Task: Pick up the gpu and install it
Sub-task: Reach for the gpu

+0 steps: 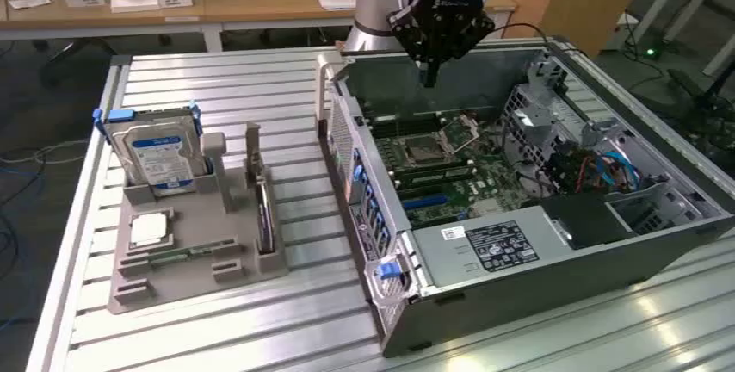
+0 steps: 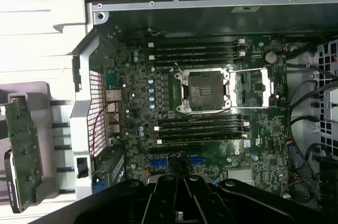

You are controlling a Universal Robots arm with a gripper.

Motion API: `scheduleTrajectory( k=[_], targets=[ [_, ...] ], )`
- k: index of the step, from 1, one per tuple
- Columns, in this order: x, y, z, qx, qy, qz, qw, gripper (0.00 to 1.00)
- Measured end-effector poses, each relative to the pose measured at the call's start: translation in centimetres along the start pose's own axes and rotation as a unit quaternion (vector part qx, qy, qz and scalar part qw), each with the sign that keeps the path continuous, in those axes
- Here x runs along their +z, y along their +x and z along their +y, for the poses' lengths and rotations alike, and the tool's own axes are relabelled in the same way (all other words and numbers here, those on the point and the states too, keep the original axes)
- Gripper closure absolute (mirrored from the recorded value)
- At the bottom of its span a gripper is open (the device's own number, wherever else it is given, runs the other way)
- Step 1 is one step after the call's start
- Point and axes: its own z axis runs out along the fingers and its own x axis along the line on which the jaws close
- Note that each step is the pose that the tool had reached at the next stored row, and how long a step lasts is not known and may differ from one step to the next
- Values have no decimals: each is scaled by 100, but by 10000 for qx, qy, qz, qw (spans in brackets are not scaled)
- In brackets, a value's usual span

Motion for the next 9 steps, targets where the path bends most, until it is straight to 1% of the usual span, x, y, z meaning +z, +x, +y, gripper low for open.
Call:
scheduleTrajectory(
  k=[5,9],
  targets=[
    [0,17,-2,0,0,0,10000,89],
    [-3,110,-13,-1,0,0,10000,89]
  ],
)
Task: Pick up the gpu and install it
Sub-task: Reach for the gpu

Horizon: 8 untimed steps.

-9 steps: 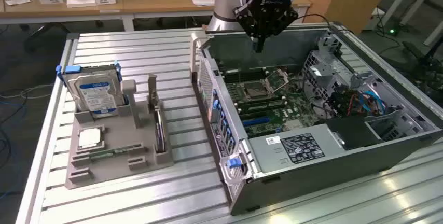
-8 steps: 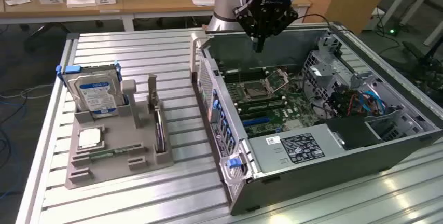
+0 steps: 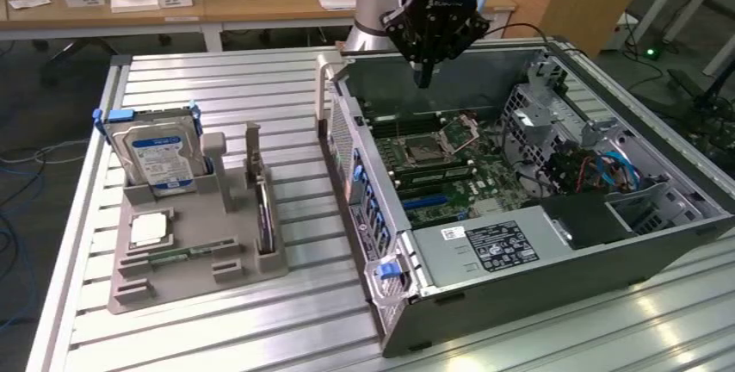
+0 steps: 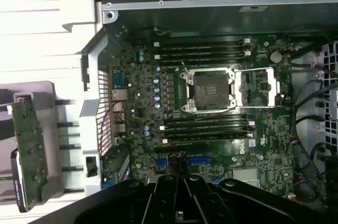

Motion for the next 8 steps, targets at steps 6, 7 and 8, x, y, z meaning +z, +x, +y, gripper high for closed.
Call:
scheduleTrajectory(
  k=[6,7,8],
  targets=[
    [-6,201,-24,1,0,0,10000,89],
    [-7,233,-27,1,0,0,10000,89],
    [-8,265,-31,1,0,0,10000,89]
  ],
)
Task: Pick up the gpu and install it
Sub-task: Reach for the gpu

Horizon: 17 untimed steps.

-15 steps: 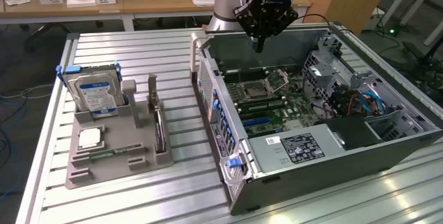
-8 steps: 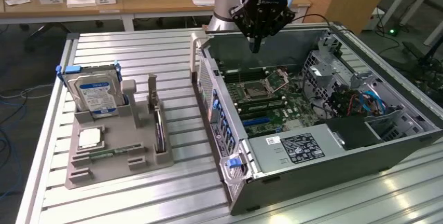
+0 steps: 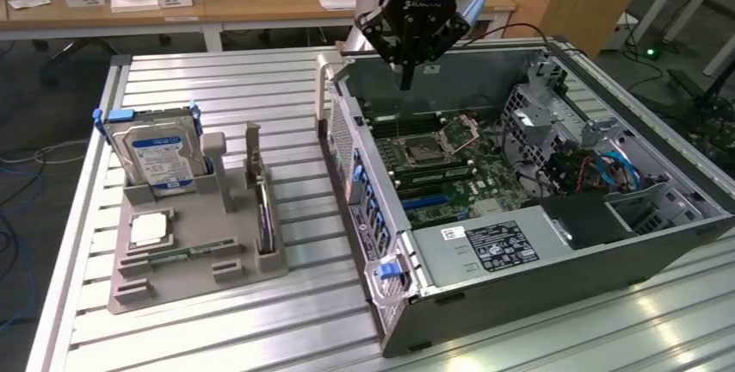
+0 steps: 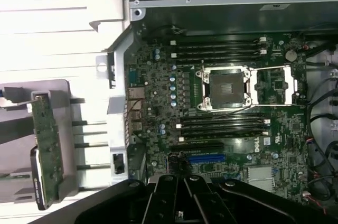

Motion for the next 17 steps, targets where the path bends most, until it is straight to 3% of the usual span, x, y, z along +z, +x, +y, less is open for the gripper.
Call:
scheduleTrajectory(
  k=[17],
  targets=[
    [-17,576,-70,0,0,0,10000,89]
  ],
)
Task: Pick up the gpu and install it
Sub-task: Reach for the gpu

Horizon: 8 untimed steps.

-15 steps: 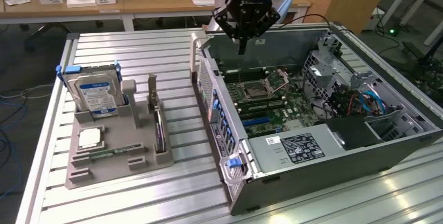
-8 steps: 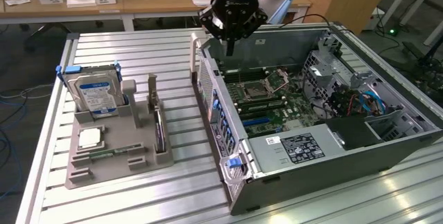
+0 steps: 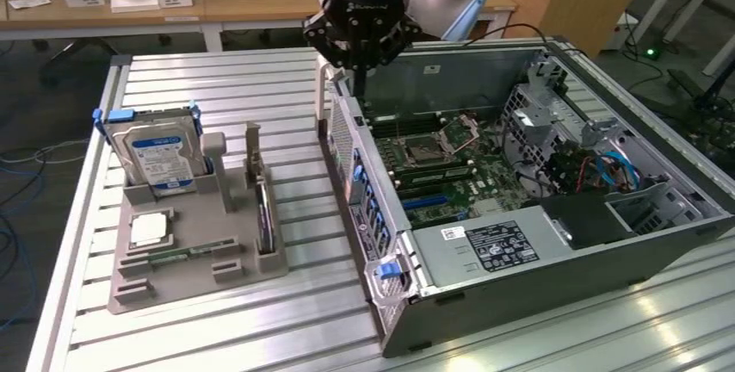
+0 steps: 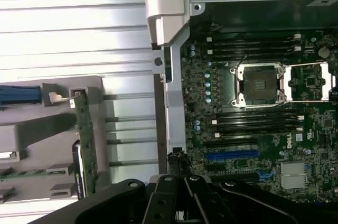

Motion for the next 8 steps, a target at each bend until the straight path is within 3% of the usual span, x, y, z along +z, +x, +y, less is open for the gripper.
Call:
scheduleTrajectory(
  k=[8],
  targets=[
    [-7,206,-61,-49,-2,2,10000,89]
  ],
)
